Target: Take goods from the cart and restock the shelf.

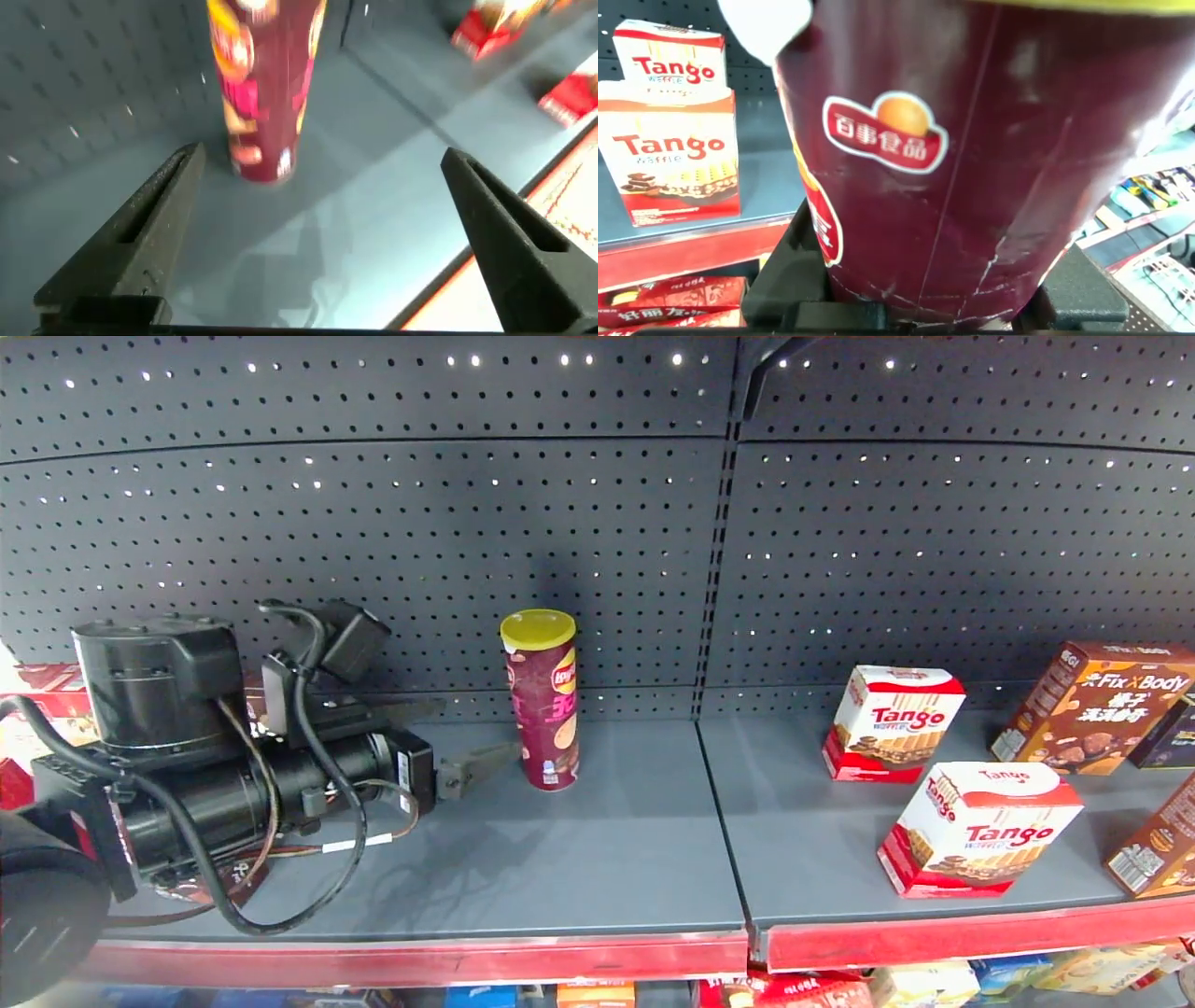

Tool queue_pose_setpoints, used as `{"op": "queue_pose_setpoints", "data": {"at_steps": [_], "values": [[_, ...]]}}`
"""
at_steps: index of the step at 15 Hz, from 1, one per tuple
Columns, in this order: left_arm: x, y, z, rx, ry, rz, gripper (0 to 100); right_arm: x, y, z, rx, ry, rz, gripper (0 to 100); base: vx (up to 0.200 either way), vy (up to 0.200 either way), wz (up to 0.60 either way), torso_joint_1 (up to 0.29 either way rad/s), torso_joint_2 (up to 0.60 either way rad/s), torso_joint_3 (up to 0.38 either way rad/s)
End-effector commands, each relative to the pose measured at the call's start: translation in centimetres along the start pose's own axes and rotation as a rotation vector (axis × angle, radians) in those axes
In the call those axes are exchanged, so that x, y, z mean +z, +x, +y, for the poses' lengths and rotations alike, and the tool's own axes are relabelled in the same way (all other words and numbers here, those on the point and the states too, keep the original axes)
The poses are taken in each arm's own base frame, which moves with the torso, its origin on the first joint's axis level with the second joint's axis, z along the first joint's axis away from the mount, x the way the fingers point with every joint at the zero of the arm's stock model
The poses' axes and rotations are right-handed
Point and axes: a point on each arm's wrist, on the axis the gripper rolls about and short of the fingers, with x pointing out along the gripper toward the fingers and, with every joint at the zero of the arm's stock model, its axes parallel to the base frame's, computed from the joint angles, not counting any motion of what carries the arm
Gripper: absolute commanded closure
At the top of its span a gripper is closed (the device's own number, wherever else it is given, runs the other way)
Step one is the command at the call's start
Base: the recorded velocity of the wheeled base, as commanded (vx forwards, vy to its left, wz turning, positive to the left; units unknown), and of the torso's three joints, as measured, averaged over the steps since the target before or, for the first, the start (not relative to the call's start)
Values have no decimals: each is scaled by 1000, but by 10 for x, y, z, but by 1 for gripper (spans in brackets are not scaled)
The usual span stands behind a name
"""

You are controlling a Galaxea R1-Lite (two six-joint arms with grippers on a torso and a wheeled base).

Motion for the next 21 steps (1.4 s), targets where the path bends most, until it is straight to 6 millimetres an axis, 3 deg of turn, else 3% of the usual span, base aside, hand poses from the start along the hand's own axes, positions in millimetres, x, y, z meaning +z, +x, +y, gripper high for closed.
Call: {"op": "queue_pose_setpoints", "data": {"at_steps": [1,7,13,17,21], "values": [[-15,10,4,1,-20,59,0,0,0,0,-1,-2,1,100,0,0,0,0,0,0],[-12,43,10,-10,-22,64,0,1,0,0,-5,-3,-1,100,0,0,0,0,0,0],[-12,91,21,27,-24,49,0,3,0,-1,-12,-3,-5,100,0,0,0,0,0,0],[0,114,25,40,-77,-2,0,3,-1,-1,-15,-11,-5,100,0,0,0,0,0,0],[3,124,20,38,-77,-20,0,5,-1,-1,-18,-12,-9,100,0,0,0,0,0,0]]}}
